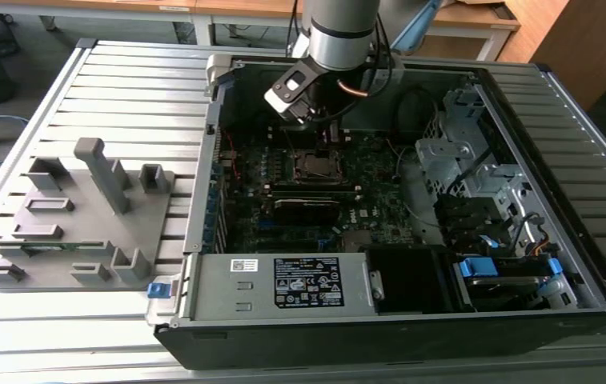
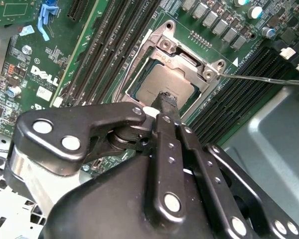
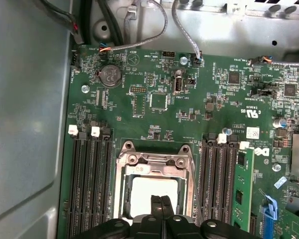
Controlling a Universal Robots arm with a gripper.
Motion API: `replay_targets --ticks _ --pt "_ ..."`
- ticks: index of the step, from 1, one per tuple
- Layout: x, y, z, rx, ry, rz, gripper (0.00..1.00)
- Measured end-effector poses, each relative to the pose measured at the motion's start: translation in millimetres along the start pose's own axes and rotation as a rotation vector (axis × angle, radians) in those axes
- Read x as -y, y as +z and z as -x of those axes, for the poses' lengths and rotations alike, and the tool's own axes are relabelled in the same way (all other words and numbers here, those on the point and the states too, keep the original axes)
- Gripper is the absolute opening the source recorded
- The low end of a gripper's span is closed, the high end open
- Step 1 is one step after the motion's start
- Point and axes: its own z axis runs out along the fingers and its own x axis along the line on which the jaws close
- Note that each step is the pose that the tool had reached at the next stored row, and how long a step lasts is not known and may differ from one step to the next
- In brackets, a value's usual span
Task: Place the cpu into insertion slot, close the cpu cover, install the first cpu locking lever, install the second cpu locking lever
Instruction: 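Close the cpu cover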
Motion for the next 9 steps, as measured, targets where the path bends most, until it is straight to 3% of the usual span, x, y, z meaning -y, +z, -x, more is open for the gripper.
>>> replay_targets --ticks 9 --pt "0.0 0.0 0.0 0.0000 -0.005 0.0001 0.11"
